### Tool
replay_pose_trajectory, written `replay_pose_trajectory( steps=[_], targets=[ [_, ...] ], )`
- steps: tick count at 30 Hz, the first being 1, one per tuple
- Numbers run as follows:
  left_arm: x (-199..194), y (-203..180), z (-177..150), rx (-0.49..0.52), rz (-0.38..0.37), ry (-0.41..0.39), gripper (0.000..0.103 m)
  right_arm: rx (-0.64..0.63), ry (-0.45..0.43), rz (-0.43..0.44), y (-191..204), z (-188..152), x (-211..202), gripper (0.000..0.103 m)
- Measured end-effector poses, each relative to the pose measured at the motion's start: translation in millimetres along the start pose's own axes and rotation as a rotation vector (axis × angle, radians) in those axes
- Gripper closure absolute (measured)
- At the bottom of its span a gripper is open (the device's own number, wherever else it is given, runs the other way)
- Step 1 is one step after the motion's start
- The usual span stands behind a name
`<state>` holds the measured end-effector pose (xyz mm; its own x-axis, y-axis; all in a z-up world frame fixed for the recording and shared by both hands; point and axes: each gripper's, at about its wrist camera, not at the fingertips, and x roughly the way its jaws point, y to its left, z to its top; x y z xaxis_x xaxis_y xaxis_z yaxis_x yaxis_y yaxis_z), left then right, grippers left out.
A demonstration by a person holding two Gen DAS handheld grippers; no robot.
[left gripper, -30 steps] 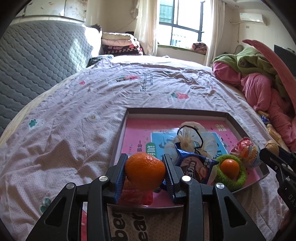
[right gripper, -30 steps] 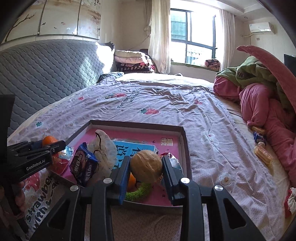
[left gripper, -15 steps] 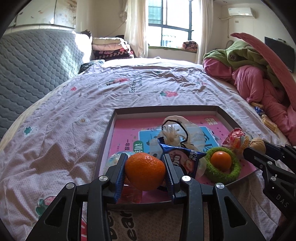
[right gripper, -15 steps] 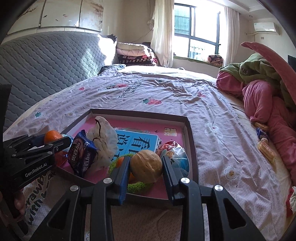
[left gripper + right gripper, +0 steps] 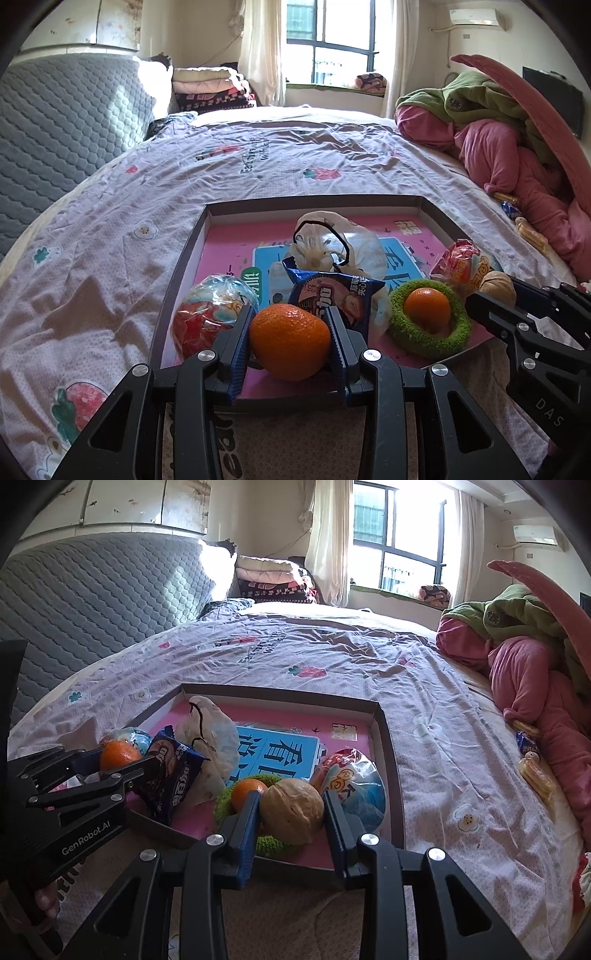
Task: Organize objects
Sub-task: 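Carry orange with left gripper while right gripper carries walnut over the tray, then lower orange beside wrapped egg with left gripper while right gripper lowers walnut beside green ring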
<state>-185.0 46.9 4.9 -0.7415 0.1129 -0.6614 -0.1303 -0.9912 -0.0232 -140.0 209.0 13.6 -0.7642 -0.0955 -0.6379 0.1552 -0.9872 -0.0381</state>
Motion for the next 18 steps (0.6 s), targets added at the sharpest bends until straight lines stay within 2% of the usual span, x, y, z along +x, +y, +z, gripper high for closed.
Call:
replay_pose_trajectory(
  steps=[18],
  targets=[
    [5.0, -2.7, -1.7, 0.004, 0.000, 0.014, 0.064, 0.007, 0.031, -0.006, -2.9, -5.4, 9.0, 0.069]
  ],
)
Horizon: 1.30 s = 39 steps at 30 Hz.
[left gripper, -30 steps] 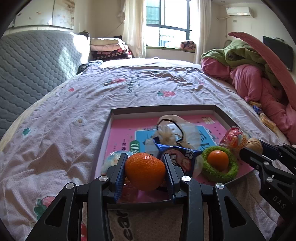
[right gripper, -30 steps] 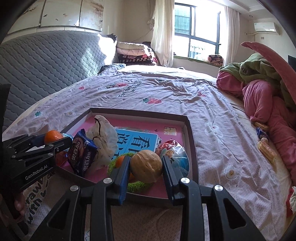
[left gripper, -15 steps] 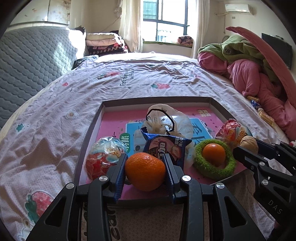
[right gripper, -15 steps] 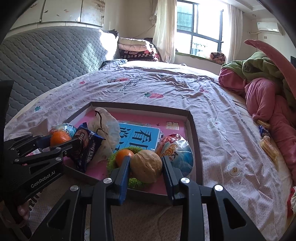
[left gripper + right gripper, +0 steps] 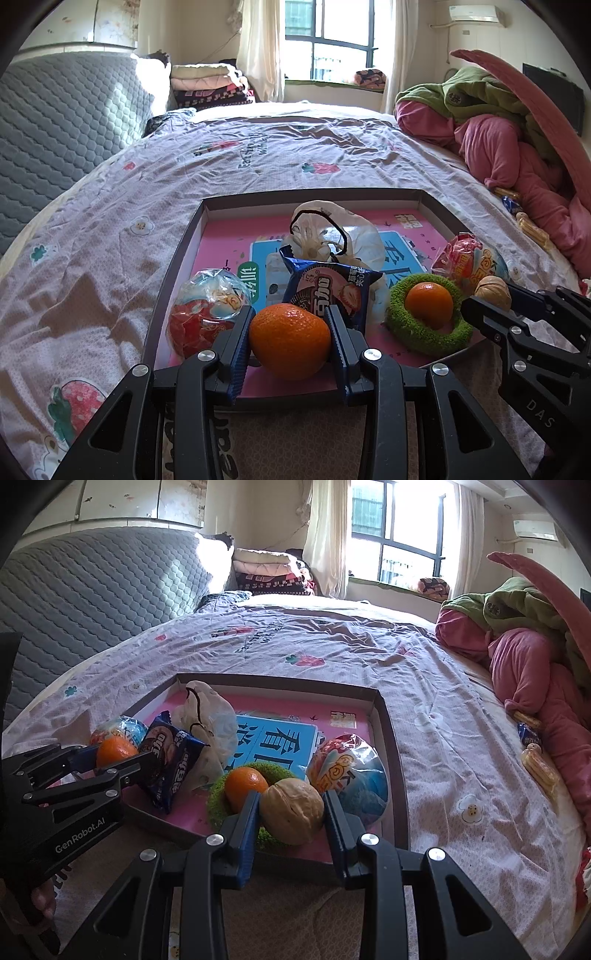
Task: Organize objects
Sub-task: 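Lower orange beside wrapped egg with left gripper while right gripper lowers walnut beside green ring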
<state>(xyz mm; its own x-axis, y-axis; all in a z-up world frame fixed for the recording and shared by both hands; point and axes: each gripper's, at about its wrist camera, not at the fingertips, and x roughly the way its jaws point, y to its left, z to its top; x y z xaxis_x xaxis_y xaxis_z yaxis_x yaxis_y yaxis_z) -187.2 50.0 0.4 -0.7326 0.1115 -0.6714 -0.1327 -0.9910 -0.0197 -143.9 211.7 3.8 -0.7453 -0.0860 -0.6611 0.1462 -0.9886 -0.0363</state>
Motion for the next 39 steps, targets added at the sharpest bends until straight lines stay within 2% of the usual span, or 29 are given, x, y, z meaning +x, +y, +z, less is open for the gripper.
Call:
replay_pose_trajectory(
  steps=[19, 27, 31, 39],
  targets=[
    [7.4, 4.1, -2.0, -0.016, 0.012, 0.030, 0.064, 0.045, 0.028, -0.017, -9.5, -3.6, 13.4, 0.069],
    [9.5, 4.7, -2.1, -0.025, 0.005, 0.045, 0.063, 0.074, 0.035, 0.001, -15.5, -5.0, 15.4, 0.069],
    [15.5, 8.6, -4.4, -0.048, -0.011, 0.078, 0.063, 0.085, 0.035, 0.008, -17.5, -5.2, 15.6, 0.069],
    [14.4, 12.4, -2.4, -0.065, -0.021, 0.075, 0.063, 0.090, 0.036, 0.007, -17.5, -5.5, 14.3, 0.069]
  ],
)
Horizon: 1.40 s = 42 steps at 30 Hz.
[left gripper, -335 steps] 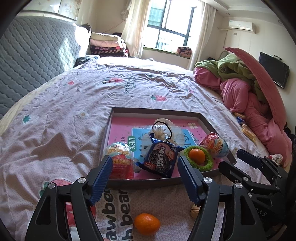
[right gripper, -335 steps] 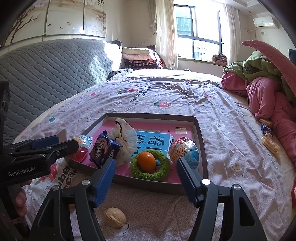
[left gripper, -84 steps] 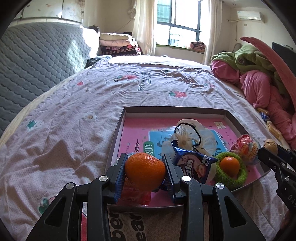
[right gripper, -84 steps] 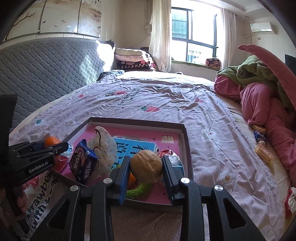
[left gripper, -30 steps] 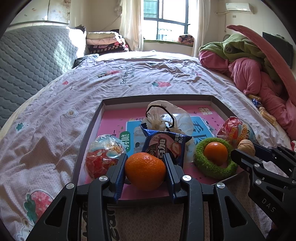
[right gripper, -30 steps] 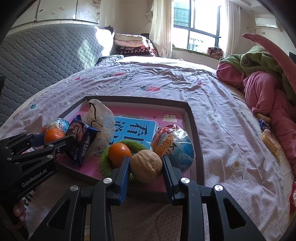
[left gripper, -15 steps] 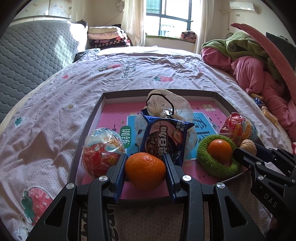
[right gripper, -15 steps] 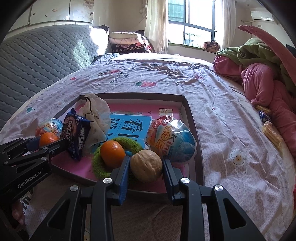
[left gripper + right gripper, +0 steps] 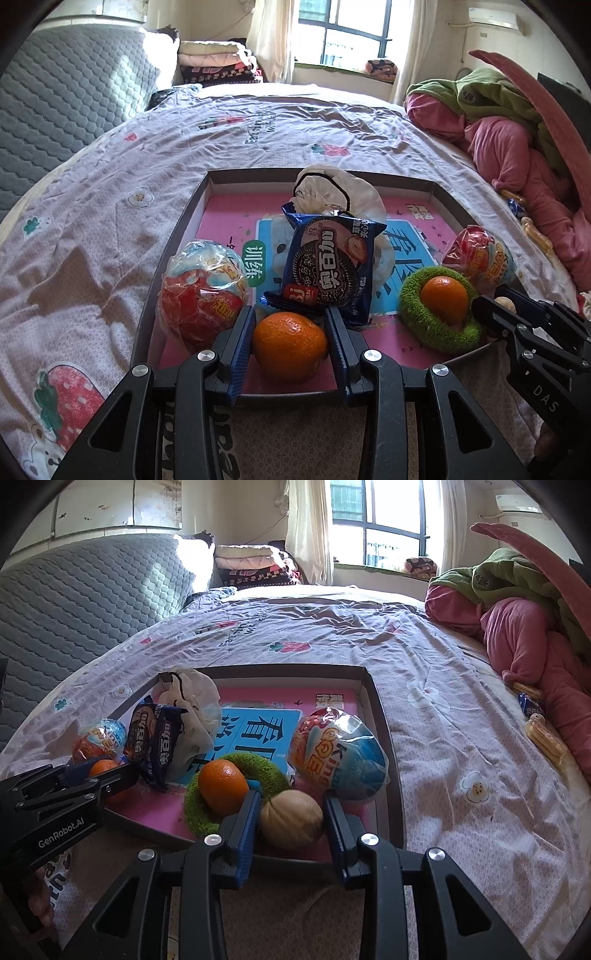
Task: Organize objects
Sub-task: 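Lower orange beside wrapped egg with left gripper while right gripper lowers walnut beside green ring, then open left gripper releasing orange while right gripper releases walnut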
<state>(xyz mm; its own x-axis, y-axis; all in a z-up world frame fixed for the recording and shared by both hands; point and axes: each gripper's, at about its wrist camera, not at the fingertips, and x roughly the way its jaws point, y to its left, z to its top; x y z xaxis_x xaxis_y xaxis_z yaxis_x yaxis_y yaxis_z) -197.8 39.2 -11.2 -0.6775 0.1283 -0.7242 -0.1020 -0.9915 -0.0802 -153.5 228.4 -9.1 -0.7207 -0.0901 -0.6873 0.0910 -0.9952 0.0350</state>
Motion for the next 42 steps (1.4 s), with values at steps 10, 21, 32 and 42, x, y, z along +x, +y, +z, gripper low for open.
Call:
replay_pose_trajectory(
  steps=[10, 21, 32, 42],
  targets=[
    [-1.5, 1.1, 0.5, -0.006, -0.005, 0.002, 0.063, 0.011, -0.007, -0.007, -3.6, -0.9, -3.9, 0.065],
    [-9.4, -0.2, 0.6, 0.001, -0.017, -0.014, 0.064, 0.026, -0.015, -0.015, -9.3, 0.1, -9.8, 0.060],
    [-18.2, -1.3, 1.2, 0.002, -0.017, -0.028, 0.064, 0.031, -0.026, -0.009, -8.5, 1.9, -13.6, 0.058],
    [-25.8, -2.7, 1.9, -0.006, -0.019, -0.040, 0.060, 0.027, -0.034, 0.005, -2.4, 3.3, -16.0, 0.052]
  ],
)
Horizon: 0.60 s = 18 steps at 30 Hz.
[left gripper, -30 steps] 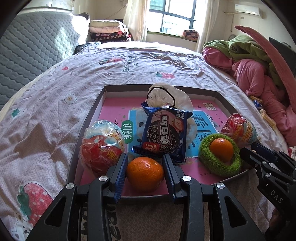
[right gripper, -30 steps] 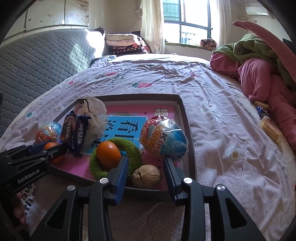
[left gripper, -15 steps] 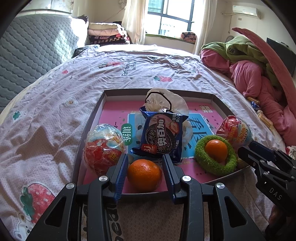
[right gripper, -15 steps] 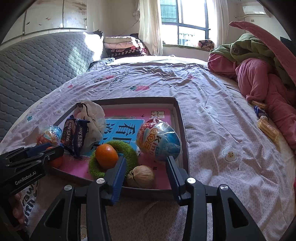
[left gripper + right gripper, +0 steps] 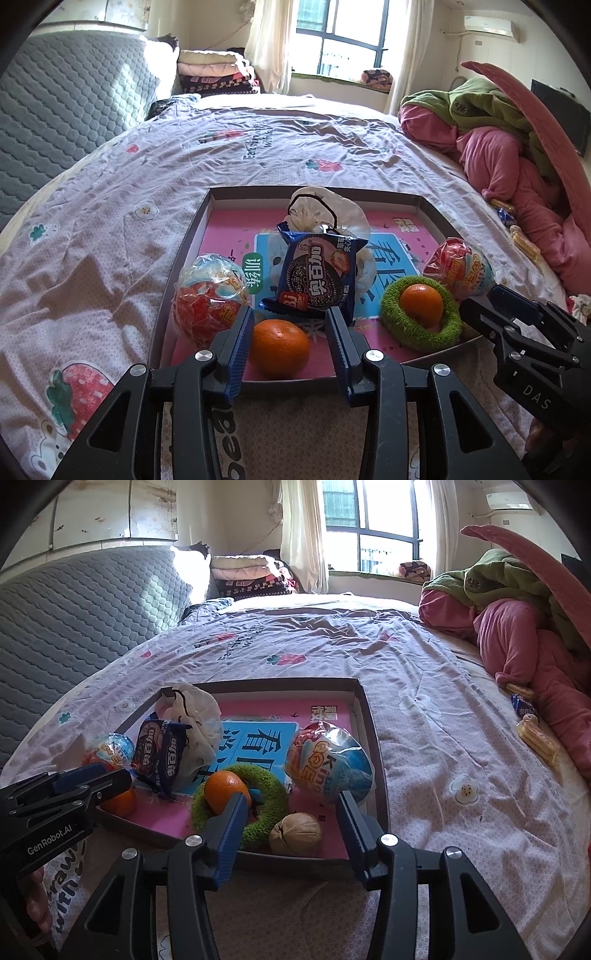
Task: Organize objects
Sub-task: 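Open left gripper releasing orange while right gripper releases walnut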
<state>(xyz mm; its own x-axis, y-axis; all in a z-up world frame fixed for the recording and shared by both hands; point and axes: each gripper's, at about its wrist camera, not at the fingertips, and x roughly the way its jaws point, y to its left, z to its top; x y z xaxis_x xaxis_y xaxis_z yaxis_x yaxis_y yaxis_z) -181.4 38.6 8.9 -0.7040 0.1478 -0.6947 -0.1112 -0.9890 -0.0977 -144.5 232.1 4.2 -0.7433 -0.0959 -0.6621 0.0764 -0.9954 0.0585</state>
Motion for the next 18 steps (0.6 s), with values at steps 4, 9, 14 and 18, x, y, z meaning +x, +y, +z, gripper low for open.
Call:
replay_pose_trajectory(
  steps=[4, 9, 14, 18],
  targets=[
    [-5.8, 0.7, 0.2, -0.004, 0.001, -0.012, 0.055, -0.001, -0.007, 0.006, 2.5, 0.5, -2.1, 0.046],
    [-17.9, 1.2, 0.3, -0.007, -0.018, -0.036, 0.051, -0.002, -0.027, 0.013, 5.4, 2.3, -8.3, 0.041],
    [-27.5, 3.6, 1.3, -0.017, -0.024, -0.061, 0.041, 0.001, -0.044, 0.013, 6.0, 2.2, -14.8, 0.039],
    [-33.9, 6.7, 2.3, -0.024, -0.011, -0.080, 0.037, 0.003, -0.057, 0.013, 6.5, 2.6, -18.7, 0.038]
  ],
)
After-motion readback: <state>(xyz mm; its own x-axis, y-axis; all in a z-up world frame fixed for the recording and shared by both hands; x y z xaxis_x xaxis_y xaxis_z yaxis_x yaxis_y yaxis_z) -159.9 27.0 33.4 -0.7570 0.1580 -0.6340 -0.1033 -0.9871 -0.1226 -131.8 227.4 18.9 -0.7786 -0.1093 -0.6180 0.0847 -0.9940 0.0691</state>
